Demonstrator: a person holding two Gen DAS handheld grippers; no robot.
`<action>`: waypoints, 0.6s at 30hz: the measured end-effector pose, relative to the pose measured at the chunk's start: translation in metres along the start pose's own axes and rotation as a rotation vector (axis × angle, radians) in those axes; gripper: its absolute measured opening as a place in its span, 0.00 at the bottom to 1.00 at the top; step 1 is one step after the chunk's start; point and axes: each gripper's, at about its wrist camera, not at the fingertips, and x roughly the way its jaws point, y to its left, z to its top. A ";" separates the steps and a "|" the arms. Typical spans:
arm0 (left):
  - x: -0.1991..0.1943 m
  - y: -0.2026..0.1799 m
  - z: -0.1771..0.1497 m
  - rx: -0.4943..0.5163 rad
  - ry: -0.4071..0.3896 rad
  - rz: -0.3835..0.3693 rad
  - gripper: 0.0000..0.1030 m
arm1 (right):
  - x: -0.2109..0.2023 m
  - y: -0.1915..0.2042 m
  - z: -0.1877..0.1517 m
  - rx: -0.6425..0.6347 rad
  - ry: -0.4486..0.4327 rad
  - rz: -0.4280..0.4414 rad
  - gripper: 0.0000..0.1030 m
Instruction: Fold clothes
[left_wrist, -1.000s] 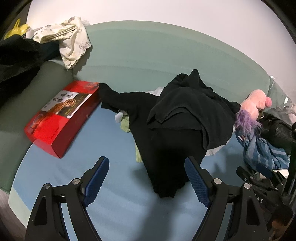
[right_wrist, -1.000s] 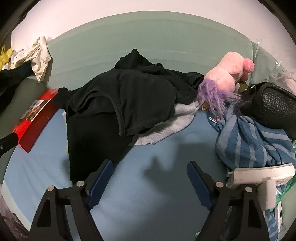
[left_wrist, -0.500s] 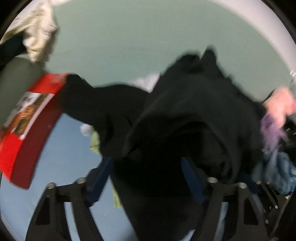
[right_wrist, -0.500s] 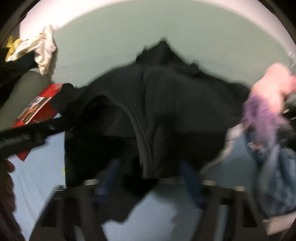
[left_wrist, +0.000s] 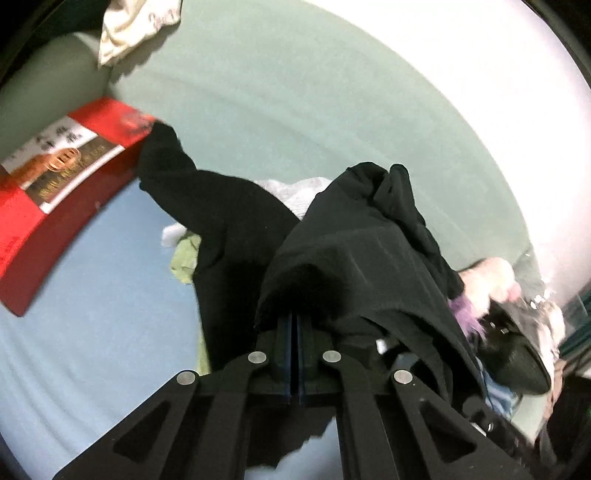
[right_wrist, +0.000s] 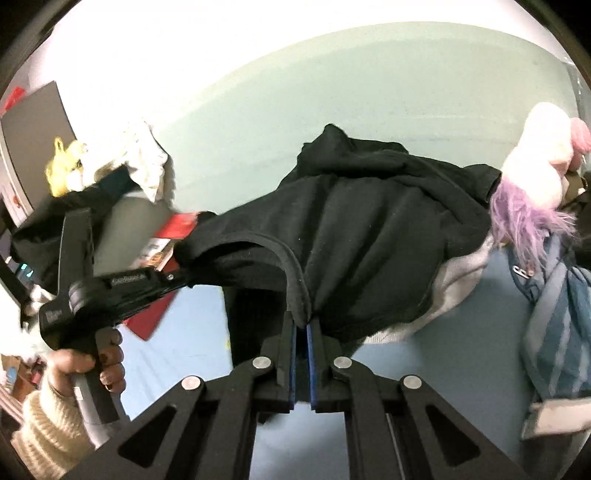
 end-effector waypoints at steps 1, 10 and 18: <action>-0.012 0.003 -0.004 -0.006 -0.005 -0.014 0.02 | -0.007 -0.001 -0.003 -0.007 0.006 -0.007 0.05; -0.123 0.001 -0.029 -0.025 -0.174 -0.067 0.02 | -0.106 0.012 -0.025 0.043 -0.113 0.097 0.05; -0.269 -0.031 -0.042 0.060 -0.420 -0.149 0.02 | -0.232 0.062 0.003 -0.053 -0.432 0.140 0.05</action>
